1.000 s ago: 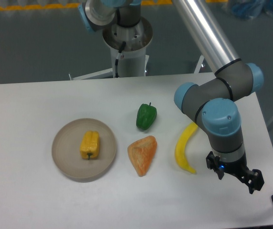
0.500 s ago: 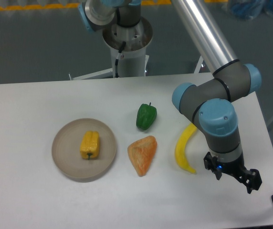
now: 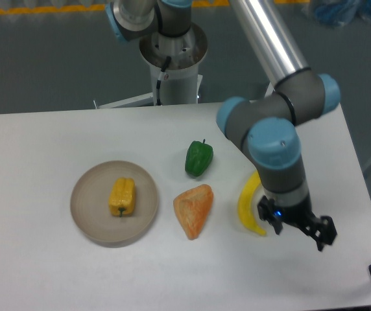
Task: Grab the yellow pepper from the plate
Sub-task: 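Move the gripper from beside the banana to above the yellow pepper on the plate, then lower the open gripper around the yellow pepper and close on it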
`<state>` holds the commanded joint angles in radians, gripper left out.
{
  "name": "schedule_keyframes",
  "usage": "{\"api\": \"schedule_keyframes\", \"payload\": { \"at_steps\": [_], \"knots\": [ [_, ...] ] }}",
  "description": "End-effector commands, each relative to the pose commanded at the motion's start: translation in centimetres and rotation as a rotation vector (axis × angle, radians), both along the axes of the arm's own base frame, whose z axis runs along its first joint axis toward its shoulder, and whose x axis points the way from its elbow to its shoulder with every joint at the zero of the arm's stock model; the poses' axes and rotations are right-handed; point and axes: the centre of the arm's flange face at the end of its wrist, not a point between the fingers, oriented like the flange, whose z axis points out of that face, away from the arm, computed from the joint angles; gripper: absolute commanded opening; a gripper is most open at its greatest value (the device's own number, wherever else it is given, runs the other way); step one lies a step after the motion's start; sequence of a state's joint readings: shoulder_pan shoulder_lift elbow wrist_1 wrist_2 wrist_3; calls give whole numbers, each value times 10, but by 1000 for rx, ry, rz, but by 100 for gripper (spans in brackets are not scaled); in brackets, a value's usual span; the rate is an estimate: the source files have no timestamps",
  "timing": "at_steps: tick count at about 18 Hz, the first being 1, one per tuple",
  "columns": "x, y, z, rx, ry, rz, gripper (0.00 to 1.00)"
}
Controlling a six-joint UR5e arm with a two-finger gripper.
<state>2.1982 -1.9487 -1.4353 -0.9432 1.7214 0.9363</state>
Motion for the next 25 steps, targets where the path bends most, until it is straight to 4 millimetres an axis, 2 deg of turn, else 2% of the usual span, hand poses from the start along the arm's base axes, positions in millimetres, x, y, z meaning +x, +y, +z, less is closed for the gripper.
{"api": "schedule_keyframes", "payload": {
  "at_steps": [2, 3, 5, 7, 9, 10, 16, 20, 25],
  "knots": [
    [23, -16, 4, 55, -89, 49, 100],
    [41, -31, 12, 103, -144, 94, 100],
    [70, -51, 12, 162, -250, 183, 100],
    [99, -57, 8, 184, -318, 237, 100],
    [127, -54, 3, 179, -345, 250, 100],
    [149, -48, -9, 162, -370, 250, 100],
    [222, -35, -55, 90, -444, 272, 100],
    [255, -27, -79, 50, -451, 263, 100],
    [269, -18, -112, 26, -452, 237, 100]
  ]
}}
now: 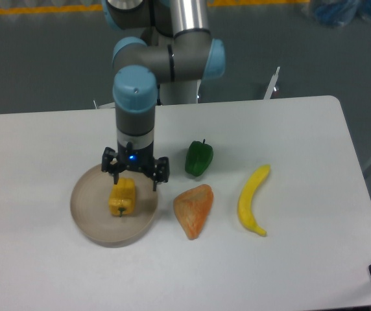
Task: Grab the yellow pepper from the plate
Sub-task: 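Lower the open gripper around the yellow pepper and close on it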
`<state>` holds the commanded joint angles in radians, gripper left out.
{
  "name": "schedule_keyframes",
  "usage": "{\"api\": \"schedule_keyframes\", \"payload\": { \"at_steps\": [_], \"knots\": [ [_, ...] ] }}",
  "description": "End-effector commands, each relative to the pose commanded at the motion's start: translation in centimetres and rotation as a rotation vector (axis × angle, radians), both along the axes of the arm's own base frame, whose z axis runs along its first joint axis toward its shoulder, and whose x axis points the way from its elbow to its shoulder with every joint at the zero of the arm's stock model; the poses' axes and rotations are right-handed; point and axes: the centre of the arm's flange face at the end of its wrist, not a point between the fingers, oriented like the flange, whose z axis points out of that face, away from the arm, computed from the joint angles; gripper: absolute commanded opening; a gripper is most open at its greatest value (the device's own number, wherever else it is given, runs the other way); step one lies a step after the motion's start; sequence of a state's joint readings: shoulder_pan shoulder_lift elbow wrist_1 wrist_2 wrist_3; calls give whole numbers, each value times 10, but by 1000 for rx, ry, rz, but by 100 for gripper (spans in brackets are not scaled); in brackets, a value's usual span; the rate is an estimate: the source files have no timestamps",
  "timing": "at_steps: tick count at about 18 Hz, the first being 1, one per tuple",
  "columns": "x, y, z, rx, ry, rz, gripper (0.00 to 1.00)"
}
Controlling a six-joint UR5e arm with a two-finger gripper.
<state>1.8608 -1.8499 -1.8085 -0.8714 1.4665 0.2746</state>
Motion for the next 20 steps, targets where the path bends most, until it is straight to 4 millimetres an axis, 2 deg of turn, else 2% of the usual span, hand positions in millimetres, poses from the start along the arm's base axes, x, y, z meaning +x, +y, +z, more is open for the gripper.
{"api": "schedule_keyframes", "payload": {
  "at_steps": [5, 11, 20],
  "knots": [
    [17, -7, -13, -21, 2, -25, 100],
    [22, -6, -15, -23, 2, -37, 100],
    [24, -1, -36, -66, 34, -51, 100]
  ]
}}
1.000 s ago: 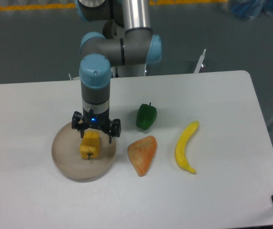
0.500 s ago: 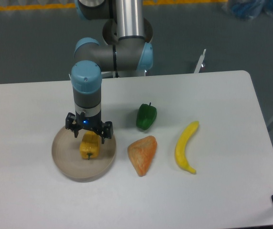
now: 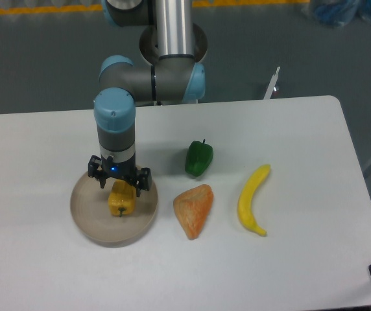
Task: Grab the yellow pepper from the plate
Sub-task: 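Lower the open gripper around the yellow pepper and close on it, then lift the yellow pepper off the plate and carry it toward the banana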
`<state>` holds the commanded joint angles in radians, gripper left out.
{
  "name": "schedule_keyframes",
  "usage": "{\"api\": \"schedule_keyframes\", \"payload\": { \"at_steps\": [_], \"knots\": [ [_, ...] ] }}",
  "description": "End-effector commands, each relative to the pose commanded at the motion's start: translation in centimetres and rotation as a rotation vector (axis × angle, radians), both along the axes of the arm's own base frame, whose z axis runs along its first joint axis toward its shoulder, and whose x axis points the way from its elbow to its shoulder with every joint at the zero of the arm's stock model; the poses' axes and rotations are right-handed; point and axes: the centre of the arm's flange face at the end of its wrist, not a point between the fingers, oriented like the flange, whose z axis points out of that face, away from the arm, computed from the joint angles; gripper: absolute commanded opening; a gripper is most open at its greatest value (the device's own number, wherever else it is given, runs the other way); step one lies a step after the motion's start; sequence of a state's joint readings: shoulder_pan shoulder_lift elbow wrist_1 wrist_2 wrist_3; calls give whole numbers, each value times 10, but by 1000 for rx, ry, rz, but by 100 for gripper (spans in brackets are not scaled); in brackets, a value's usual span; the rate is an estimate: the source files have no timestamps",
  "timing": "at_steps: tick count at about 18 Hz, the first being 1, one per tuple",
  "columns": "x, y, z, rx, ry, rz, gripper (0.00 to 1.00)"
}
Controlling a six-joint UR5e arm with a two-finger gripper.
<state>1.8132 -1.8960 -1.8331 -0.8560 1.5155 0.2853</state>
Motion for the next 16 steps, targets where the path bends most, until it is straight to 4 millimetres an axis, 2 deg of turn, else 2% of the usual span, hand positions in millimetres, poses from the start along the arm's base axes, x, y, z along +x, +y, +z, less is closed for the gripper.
{"api": "schedule_keyframes", "payload": {
  "at_steps": [2, 3, 4, 6, 9, 10, 12, 15, 16],
  "knots": [
    [-1, 2, 3, 6, 2, 0, 100],
    [-1, 2, 3, 6, 3, -1, 92],
    [-1, 2, 3, 7, 2, -2, 66],
    [-1, 2, 3, 8, 3, -3, 49],
    [-1, 2, 5, 9, 4, -12, 43],
    [-1, 1, 6, 11, 5, -12, 38],
    [-1, 2, 12, 21, 7, -12, 38],
    [-5, 7, 36, 65, 25, -28, 38],
    [-10, 7, 50, 85, 46, -30, 38]
  ]
}}
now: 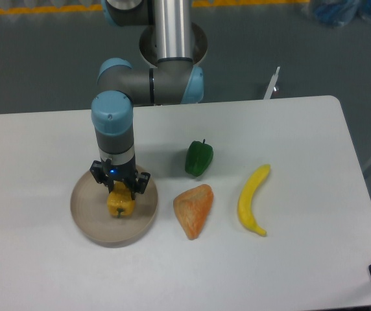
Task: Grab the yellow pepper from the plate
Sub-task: 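Lift the yellow pepper off the plate and carry it toward the banana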
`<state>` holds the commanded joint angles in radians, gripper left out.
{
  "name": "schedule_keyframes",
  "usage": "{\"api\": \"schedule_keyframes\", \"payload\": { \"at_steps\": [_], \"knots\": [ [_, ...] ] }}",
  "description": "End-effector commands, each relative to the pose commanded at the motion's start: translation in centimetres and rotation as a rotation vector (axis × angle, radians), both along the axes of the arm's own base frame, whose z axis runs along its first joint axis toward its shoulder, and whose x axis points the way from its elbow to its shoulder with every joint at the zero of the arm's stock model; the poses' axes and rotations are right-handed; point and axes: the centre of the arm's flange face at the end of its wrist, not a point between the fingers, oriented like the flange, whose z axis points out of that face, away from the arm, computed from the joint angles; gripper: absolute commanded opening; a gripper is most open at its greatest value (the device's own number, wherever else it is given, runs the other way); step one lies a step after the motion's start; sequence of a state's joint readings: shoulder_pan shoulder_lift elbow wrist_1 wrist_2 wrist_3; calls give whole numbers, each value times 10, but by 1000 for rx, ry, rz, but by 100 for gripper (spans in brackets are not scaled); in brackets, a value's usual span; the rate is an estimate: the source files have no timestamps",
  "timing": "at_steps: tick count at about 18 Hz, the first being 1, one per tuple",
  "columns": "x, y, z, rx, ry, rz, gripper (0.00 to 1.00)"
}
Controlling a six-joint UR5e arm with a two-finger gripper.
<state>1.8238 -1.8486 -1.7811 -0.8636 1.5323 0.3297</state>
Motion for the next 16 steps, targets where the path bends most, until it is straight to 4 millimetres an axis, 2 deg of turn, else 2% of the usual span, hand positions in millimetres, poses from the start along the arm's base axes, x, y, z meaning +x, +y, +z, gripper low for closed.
{"api": "schedule_keyframes", "payload": {
  "at_steps": [2, 3, 4, 5, 6, 9, 10, 11, 12, 16],
  "knots": [
    [-22, -2, 17, 6, 52, -15, 38],
    [-50, -11, 33, 25, 77, -16, 38],
    [-74, -18, 39, 27, 100, -45, 38],
    [-93, -23, 43, 28, 115, -59, 38],
    [-127, -35, 43, 17, 128, -56, 38],
    [-198, -67, 65, -8, 177, -127, 38],
    [-225, -79, 64, -20, 191, -144, 38],
    [-239, -82, 58, -35, 192, -156, 38],
    [-245, -81, 56, -38, 194, -165, 38],
    [-253, -75, 68, -21, 212, -170, 38]
  ]
}}
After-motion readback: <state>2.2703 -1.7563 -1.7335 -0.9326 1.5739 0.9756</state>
